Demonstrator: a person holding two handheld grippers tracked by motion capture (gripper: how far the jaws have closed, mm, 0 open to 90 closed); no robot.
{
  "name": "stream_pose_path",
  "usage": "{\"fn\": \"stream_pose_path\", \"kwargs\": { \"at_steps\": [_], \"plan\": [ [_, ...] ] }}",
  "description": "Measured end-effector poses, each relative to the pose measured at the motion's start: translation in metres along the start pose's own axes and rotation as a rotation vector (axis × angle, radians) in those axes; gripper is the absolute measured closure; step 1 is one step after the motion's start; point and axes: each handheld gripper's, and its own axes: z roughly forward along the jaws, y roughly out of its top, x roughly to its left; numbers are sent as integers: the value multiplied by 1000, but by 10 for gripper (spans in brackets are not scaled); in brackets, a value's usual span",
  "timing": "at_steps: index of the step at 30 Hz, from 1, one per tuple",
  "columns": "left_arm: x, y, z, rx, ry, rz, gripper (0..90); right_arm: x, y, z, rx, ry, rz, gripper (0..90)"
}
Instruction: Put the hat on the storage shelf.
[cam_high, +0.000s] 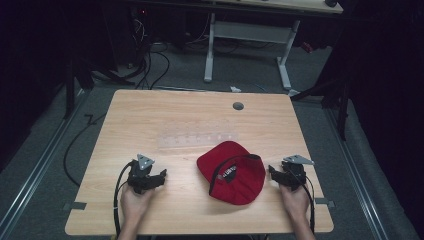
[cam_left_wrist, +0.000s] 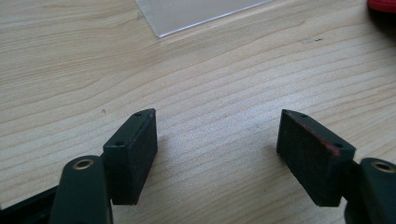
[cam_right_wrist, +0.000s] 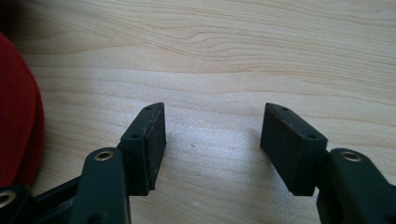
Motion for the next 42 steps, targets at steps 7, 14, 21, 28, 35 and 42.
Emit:
{"fn": "stream_pose_path", "kwargs": {
  "at_steps": [7,14,21,28,35,42],
  "plan": [
    [0,0,0,3,-3,0,281,0,0,0,1,0,-2,403],
    [0,0,0,5,-4,1,268,0,0,0,1,1,5,400],
    [0,0,0,5,-3,0,266,-1,0,0,-2,6,2,413],
    [0,0,0,5,-3,1,264,-7,1,-6,-23,39,67,447],
    [0,0,0,5,-3,0,263,-12,0,-19,-67,112,119,477],
    [0,0,0,6,-4,0,260,-11,2,-31,-113,136,114,454]
  ]
}}
